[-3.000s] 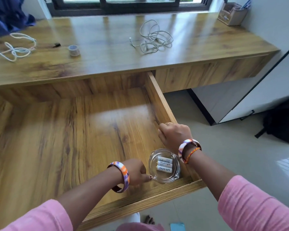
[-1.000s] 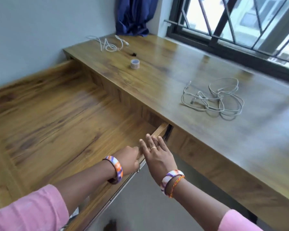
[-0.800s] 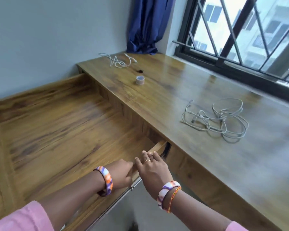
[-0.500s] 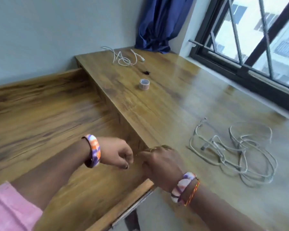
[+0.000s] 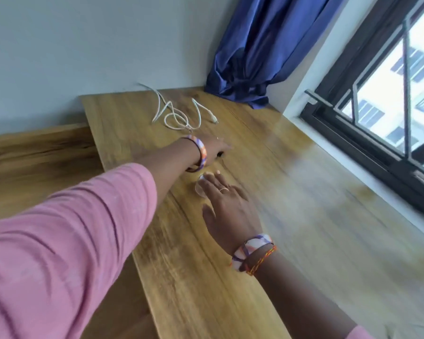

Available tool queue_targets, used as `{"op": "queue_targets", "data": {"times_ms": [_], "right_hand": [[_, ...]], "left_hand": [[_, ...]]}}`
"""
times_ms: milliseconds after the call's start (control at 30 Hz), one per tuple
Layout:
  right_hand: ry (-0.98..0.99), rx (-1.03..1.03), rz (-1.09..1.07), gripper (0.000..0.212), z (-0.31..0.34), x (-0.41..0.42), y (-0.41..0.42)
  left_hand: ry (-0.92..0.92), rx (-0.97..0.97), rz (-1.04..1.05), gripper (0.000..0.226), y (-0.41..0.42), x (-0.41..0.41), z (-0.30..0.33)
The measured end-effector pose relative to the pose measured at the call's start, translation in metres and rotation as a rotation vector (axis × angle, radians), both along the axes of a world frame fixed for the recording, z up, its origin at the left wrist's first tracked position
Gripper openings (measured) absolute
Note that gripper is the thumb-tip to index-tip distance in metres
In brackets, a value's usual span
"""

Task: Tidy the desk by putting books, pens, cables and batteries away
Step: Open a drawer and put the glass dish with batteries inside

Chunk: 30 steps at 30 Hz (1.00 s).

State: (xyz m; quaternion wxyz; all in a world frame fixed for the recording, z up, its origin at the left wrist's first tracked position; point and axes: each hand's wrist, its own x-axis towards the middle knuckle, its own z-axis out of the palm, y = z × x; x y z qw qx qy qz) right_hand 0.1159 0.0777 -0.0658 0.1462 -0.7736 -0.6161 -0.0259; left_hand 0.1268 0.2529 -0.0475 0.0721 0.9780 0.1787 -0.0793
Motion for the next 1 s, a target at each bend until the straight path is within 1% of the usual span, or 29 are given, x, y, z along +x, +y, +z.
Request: {"op": "queue_targets", "data": {"times_ms": [33,100,167,233,300,400,500,567,633,700,767,800,900,1000], "right_hand": [[-0.035,0.034,-0.001,0.049,-0.001,0.001,0.002],[-0.07,0.078,-0.023,0.047,-0.005,0.003,-0.001],[-0.049,0.096,-0.029,0.044,-0.007,0.005,-0.005],[-0.041,0.133,-0.026,0.037,-0.008,0.004,-0.012],[-0.045,0.147,0.003,0.03,-0.007,0.0,-0.021],[0.035,0.168,0.04,0.028,-0.006,-0.012,-0.034],[0.111,0.159,0.078,0.029,-0.007,-0.032,-0.05],[0.148,0.15,0.114,0.027,-0.005,-0.053,-0.061],[0.163,0.15,0.19,0.026,-0.004,-0.077,-0.072],[0.139,0.168,0.279,0.026,-0.004,-0.103,-0.079],[0.111,0.215,0.345,0.028,-0.008,-0.132,-0.085],[0.1,0.243,0.369,0.027,-0.011,-0.148,-0.088],[0.091,0.291,0.38,0.026,-0.026,-0.197,-0.094],[0.098,0.279,0.372,0.022,-0.035,-0.247,-0.108]], "left_hand": [[-0.032,-0.004,0.005,0.051,0.001,0.004,-0.004],[-0.156,0.012,0.063,0.031,0.0,0.004,-0.008],[-0.245,0.002,0.111,0.021,-0.002,-0.006,-0.009],[-0.286,-0.082,0.134,0.014,-0.007,-0.025,-0.008],[-0.339,-0.182,0.18,0.014,-0.012,-0.053,-0.008],[-0.486,-0.289,0.278,0.013,-0.025,-0.104,-0.006],[-0.632,-0.518,0.421,0.009,-0.048,-0.161,-0.011],[-0.687,-0.679,0.53,0.02,-0.062,-0.204,-0.018],[-0.674,-0.775,0.61,0.026,-0.074,-0.25,-0.027],[-0.618,-0.743,0.675,0.025,-0.084,-0.298,-0.037],[-0.511,-0.584,0.763,0.016,-0.093,-0.352,-0.049],[-0.441,-0.492,0.807,0.015,-0.097,-0.379,-0.054],[-0.233,-0.317,0.898,0.023,-0.103,-0.446,-0.07],[0.009,-0.185,0.887,0.008,-0.11,-0.495,-0.076]]}}
